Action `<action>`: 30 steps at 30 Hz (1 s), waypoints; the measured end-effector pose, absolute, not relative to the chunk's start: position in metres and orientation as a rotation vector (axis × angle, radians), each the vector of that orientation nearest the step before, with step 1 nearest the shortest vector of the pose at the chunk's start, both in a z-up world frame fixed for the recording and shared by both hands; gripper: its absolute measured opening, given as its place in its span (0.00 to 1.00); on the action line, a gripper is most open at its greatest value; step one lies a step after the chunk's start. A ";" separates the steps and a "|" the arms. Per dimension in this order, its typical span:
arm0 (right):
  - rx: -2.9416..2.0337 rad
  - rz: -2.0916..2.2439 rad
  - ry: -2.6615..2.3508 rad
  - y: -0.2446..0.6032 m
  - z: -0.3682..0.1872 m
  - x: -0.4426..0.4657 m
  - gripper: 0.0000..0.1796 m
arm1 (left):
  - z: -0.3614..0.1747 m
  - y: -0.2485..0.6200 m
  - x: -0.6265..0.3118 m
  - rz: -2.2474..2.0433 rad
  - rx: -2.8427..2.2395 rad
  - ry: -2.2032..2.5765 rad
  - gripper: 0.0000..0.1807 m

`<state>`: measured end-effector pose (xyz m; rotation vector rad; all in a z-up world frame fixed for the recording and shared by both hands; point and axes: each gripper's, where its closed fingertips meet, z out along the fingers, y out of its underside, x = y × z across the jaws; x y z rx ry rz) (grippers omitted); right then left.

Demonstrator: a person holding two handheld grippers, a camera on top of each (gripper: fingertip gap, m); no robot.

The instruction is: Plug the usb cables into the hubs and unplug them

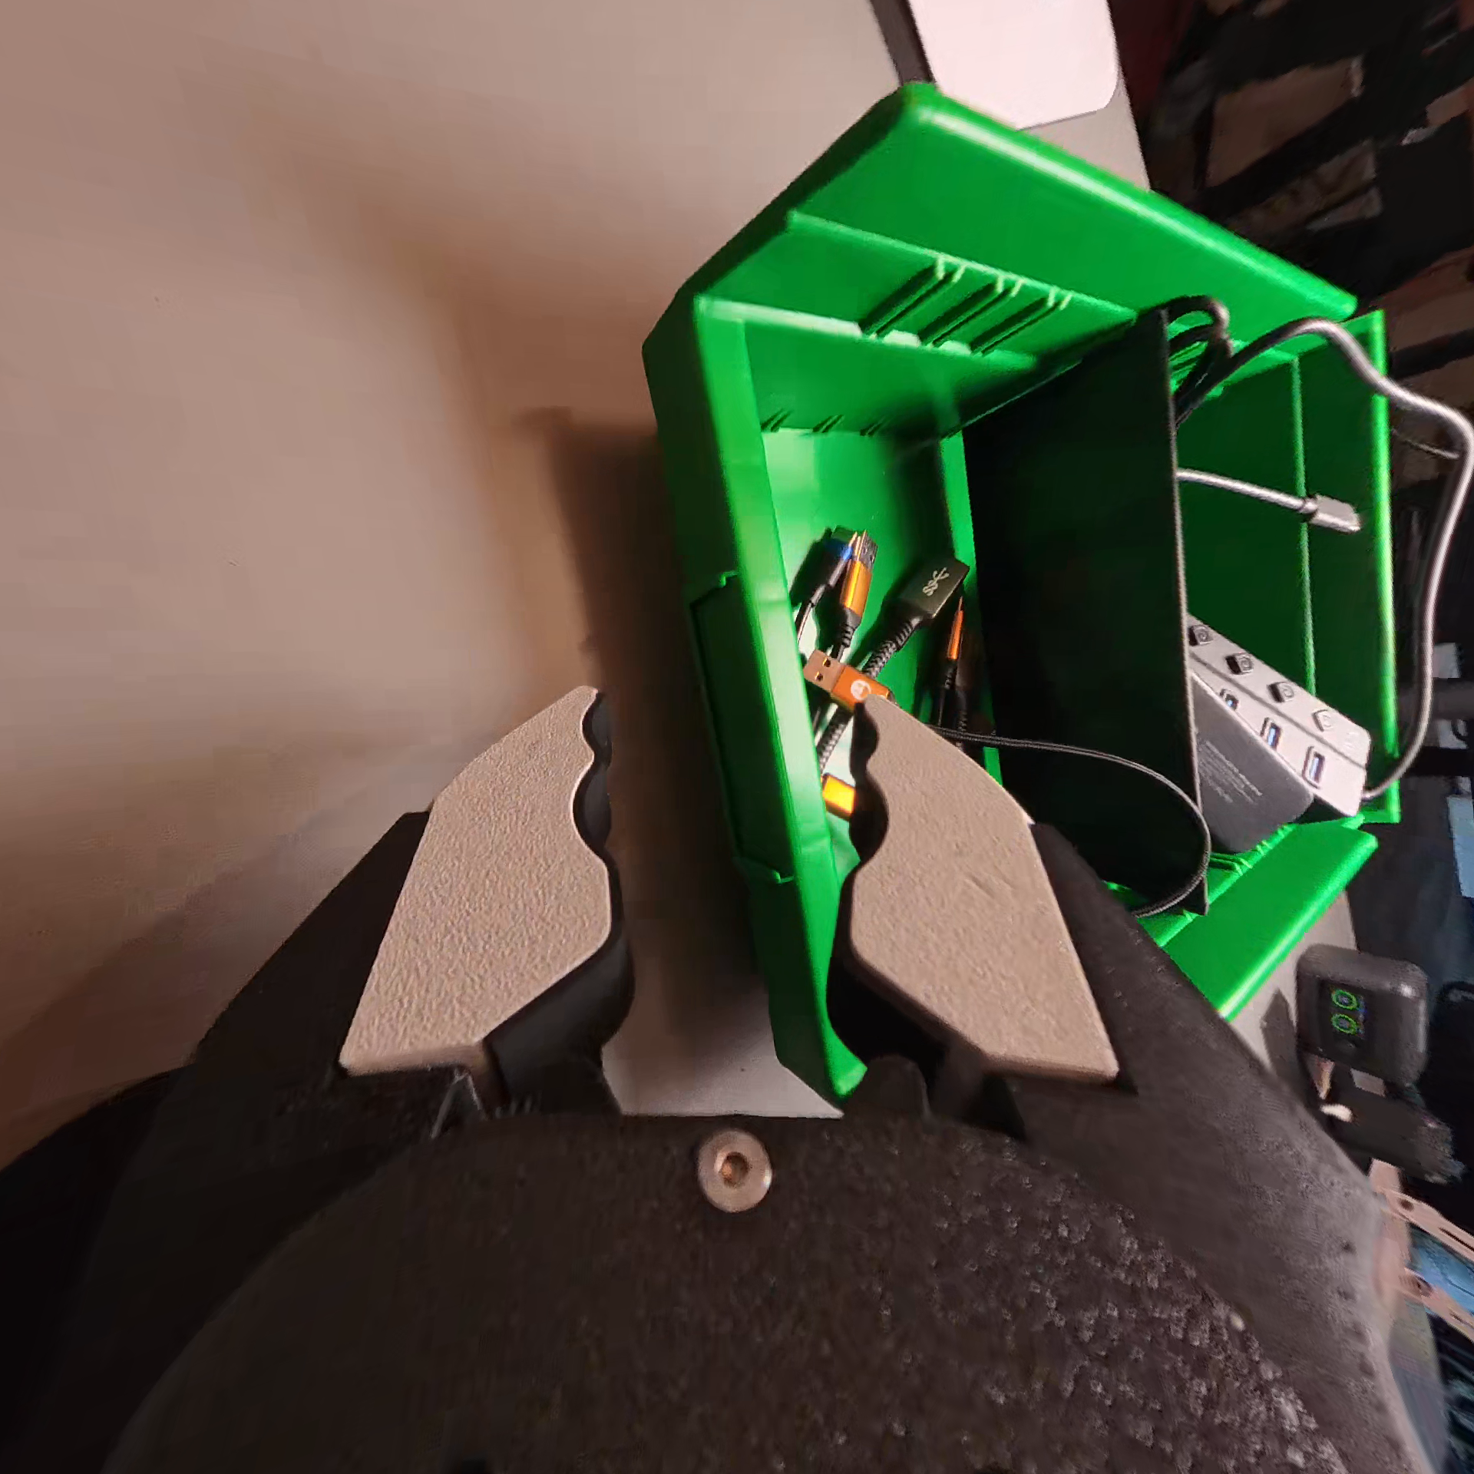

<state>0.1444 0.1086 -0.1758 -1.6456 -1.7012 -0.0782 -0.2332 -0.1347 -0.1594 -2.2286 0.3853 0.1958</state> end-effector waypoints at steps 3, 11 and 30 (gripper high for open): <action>-1.700 -0.173 -1.776 0.114 -0.190 0.146 0.37 | -0.178 -0.137 -0.248 0.267 -2.347 0.430 0.35; -1.672 -0.327 -1.938 0.128 -0.210 0.135 0.26 | -0.204 -0.128 -0.271 0.502 -2.470 0.619 0.34; -1.336 -0.289 -2.077 0.087 -0.211 0.113 0.16 | -0.213 -0.093 -0.204 0.580 -2.254 1.057 0.18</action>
